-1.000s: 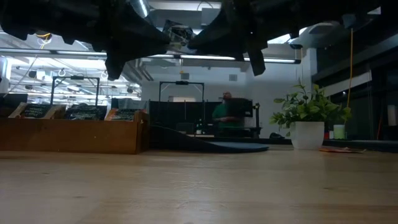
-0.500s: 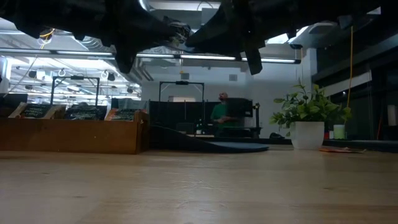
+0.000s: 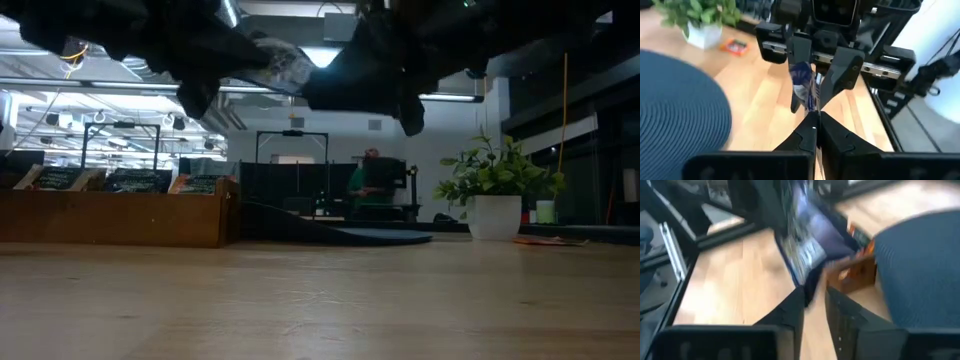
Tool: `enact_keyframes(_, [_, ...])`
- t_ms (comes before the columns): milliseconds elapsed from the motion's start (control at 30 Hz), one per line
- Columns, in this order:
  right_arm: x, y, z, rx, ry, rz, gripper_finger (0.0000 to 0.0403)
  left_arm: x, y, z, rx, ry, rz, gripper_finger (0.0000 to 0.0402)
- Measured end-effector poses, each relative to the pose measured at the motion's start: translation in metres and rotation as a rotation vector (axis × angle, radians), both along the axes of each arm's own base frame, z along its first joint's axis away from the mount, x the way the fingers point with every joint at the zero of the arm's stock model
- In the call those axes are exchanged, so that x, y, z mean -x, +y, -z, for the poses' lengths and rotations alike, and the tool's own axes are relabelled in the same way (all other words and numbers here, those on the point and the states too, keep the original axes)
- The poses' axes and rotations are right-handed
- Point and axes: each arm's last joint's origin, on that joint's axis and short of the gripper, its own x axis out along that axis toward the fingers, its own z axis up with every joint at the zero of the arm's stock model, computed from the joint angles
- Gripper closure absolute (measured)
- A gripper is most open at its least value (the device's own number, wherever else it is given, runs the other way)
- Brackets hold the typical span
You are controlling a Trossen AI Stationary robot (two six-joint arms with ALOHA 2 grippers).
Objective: Pick & Place Tea
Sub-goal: Put the blue tea bag into the middle section of the wooden organizer
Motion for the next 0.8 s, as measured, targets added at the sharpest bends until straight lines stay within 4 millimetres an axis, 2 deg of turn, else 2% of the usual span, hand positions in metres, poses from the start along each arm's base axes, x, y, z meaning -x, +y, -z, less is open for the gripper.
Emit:
enact_keyframes(133, [0.002,0.001,0.006,-0.040,0.064,-0.047,0.0292,0.006,0.001,-0.013,-0.014,0.160,0.028,0.0398])
enact_keyframes(233, [0.003,0.002,0.009,-0.051,0.100,-0.090,0.0274,0.014,0.002,-0.031,-0.050,0.325,0.071,0.0398])
enact_keyframes(400, [0.003,0.002,0.010,-0.057,0.112,-0.122,0.0265,0.029,0.013,-0.052,-0.122,0.631,0.070,0.0398])
enact_keyframes(567, [0.003,0.002,0.009,-0.038,0.113,-0.130,0.0264,0.035,0.032,-0.049,-0.130,0.829,0.060,0.0398])
enact_keyframes(800, [0.004,0.002,0.010,-0.036,0.122,-0.130,0.0264,0.042,0.047,-0.044,-0.127,0.958,0.130,0.0398])
